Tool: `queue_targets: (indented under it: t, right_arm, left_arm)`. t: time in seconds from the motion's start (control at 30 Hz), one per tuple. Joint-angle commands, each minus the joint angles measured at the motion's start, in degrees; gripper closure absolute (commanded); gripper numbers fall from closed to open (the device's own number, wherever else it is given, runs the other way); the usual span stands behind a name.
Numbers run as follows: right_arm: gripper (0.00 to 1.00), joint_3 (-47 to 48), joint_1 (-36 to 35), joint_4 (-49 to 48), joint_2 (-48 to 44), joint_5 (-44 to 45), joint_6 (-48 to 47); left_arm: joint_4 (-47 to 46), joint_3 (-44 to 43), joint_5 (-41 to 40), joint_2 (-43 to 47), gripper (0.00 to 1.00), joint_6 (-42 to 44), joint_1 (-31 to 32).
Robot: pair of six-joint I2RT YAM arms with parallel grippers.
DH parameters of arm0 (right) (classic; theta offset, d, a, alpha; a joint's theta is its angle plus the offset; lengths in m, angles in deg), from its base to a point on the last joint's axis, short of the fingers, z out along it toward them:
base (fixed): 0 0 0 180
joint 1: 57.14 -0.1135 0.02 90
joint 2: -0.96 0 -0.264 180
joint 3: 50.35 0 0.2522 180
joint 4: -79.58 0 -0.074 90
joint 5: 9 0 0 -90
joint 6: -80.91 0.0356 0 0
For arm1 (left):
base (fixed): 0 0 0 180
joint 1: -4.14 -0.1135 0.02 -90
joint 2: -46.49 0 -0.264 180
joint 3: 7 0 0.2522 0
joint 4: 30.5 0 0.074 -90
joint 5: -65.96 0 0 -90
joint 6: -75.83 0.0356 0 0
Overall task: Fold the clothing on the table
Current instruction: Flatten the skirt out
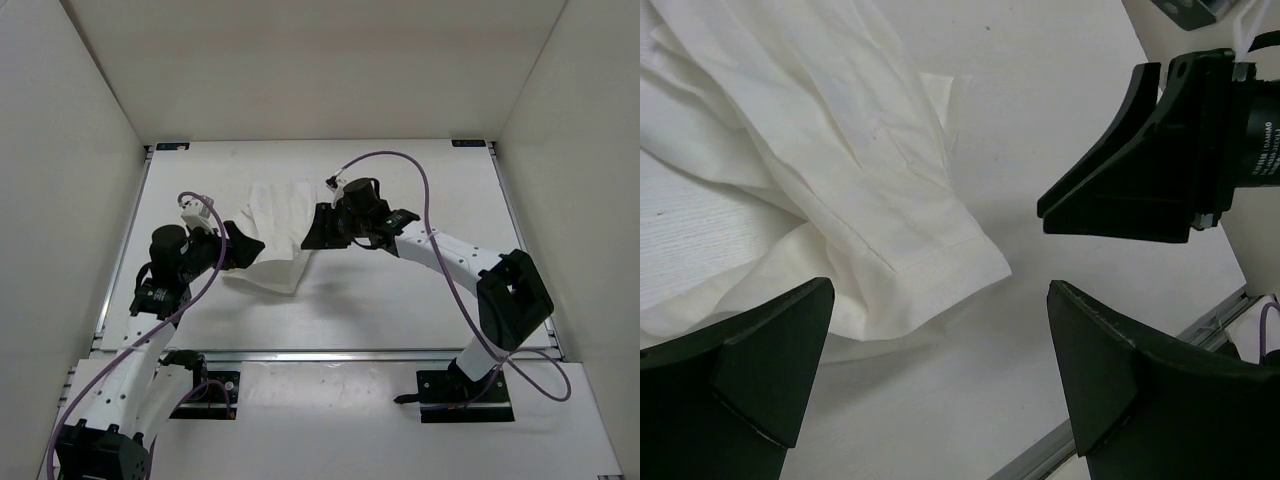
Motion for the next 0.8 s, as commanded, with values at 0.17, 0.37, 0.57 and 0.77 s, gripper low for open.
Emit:
queue_targets:
  t: [0.17, 0.37, 0.57, 0.77]
  right_arm:
    - [0.49, 4.0, -4.6, -6.5, 5.2, -1.9, 4.5]
    - [0.53, 6.7, -6.5, -6.1, 9.9, -3.3, 5.3]
    - [1.0, 4.1, -4.1, -6.8, 5.5, -1.3, 5.7]
    - [1.0, -12.7, 10.5, -5.4, -9.1, -0.9, 4.7]
  left_arm:
    - [-1.0, 0.4, -3.1, 2.3, 0.01, 1.0, -0.2]
    - [0.8, 0.0, -5.0, 3.0, 0.01, 1.9, -0.1]
    - [2.8, -0.4, -6.6, 1.9, 0.02, 3.1, 0.0]
    - [4.4, -0.7, -2.0, -6.5, 0.01, 4.3, 0.9]
